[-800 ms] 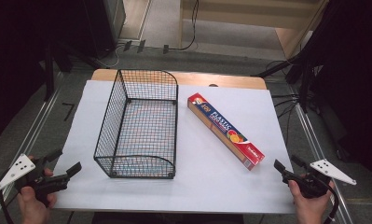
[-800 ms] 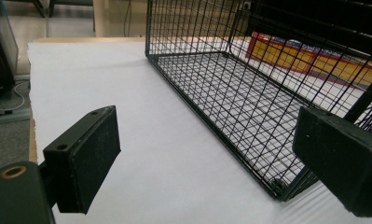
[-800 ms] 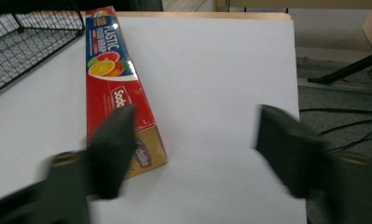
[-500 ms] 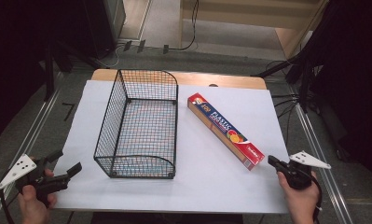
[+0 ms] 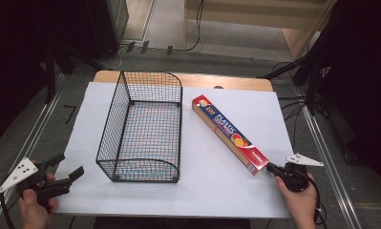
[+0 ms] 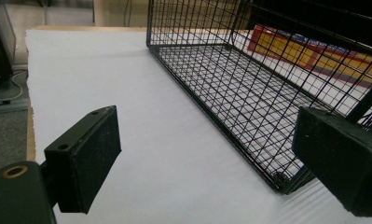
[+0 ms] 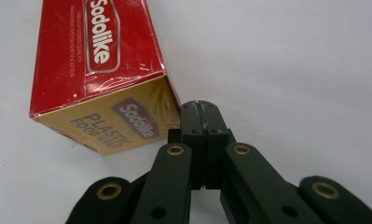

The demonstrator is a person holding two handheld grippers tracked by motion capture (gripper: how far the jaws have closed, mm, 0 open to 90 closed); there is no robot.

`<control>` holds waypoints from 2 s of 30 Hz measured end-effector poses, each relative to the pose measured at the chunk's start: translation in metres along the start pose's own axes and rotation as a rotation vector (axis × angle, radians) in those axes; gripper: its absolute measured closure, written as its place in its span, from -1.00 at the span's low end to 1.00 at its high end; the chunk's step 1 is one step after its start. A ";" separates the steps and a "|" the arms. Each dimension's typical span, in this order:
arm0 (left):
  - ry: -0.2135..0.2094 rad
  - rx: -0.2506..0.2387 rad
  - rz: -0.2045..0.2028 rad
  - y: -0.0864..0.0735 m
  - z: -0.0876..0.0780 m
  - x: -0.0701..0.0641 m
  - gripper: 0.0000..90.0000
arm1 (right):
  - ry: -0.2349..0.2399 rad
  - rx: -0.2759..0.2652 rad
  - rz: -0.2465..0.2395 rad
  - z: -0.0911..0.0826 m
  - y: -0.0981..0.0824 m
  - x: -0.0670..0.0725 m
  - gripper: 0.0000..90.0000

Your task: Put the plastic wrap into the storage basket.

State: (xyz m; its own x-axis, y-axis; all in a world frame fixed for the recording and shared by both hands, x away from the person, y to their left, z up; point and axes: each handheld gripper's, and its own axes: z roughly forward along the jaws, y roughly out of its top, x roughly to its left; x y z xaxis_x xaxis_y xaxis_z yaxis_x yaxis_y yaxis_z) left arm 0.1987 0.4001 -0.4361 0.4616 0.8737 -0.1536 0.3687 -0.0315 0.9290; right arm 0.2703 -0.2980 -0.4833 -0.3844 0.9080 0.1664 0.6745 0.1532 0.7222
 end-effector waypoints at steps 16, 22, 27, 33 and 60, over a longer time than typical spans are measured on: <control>-0.006 0.005 -0.005 0.000 0.005 0.000 -0.81 | -0.087 -0.080 -0.085 -0.005 -0.002 0.023 -0.09; -0.004 0.008 -0.009 -0.001 0.005 -0.001 -0.81 | -0.178 -0.061 -0.020 -0.014 0.005 0.017 -0.21; 0.001 0.006 -0.013 -0.002 0.005 -0.001 -0.81 | -0.206 -0.093 -0.004 -0.018 0.008 0.014 -0.28; 0.013 -0.009 -0.019 -0.002 0.000 0.000 -0.81 | -0.183 -0.109 0.004 -0.020 0.012 0.014 -0.37; 0.028 -0.008 0.004 0.000 0.001 -0.003 -0.80 | -0.131 -0.039 0.046 -0.015 0.063 0.020 -0.60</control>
State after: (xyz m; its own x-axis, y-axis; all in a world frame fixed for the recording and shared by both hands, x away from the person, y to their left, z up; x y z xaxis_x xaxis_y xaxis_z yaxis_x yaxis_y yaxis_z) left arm 0.1976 0.3967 -0.4359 0.4399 0.8870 -0.1405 0.3606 -0.0312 0.9322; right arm 0.2957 -0.2763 -0.4240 -0.2661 0.9574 0.1126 0.6634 0.0971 0.7419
